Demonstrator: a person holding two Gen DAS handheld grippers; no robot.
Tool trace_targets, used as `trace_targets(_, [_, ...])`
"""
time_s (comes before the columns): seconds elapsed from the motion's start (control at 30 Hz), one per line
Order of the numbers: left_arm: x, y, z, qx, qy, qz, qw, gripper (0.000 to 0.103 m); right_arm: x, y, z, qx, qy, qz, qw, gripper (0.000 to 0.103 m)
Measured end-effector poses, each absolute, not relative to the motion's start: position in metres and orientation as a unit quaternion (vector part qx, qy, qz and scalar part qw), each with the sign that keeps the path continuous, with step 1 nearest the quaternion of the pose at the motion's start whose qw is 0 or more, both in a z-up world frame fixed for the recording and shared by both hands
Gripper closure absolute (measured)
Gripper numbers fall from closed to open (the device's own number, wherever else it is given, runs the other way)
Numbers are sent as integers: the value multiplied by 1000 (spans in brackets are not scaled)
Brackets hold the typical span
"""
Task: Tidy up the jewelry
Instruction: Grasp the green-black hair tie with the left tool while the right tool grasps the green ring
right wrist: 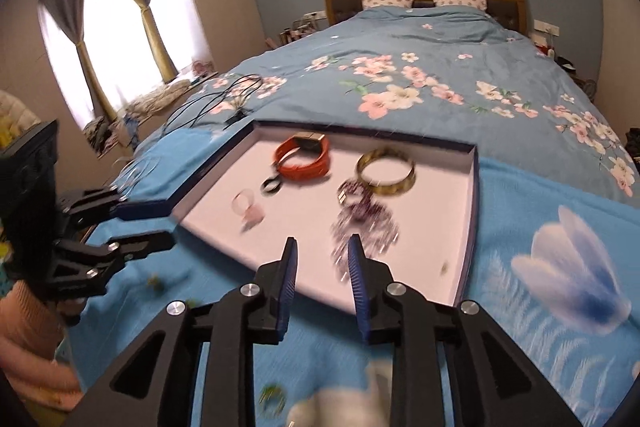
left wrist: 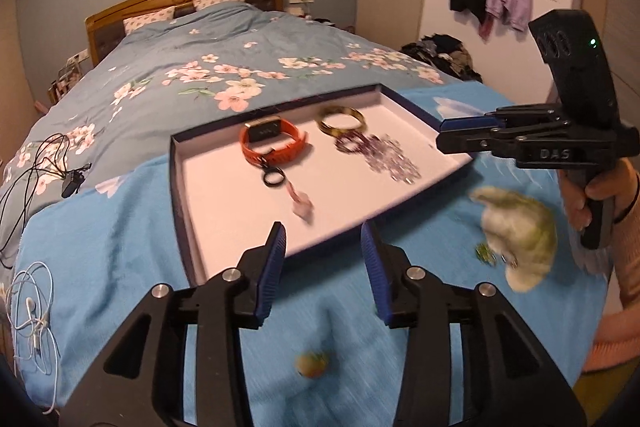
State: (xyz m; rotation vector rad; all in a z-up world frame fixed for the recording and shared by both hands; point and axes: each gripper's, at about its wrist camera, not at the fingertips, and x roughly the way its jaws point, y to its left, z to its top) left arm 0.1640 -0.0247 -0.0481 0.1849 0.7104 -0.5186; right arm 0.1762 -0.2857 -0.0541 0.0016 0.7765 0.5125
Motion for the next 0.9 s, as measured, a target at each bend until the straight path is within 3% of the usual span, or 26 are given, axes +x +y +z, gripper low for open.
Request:
trace_targets(0.6, [128,-54,-83,120,391,-287,867,59,107,-275,-97,-30,419,241,875,70])
trace_targets(0.9, [141,-58,-95,102,419,-278,858,67,110,-265,-103,-40,430,239,869,70])
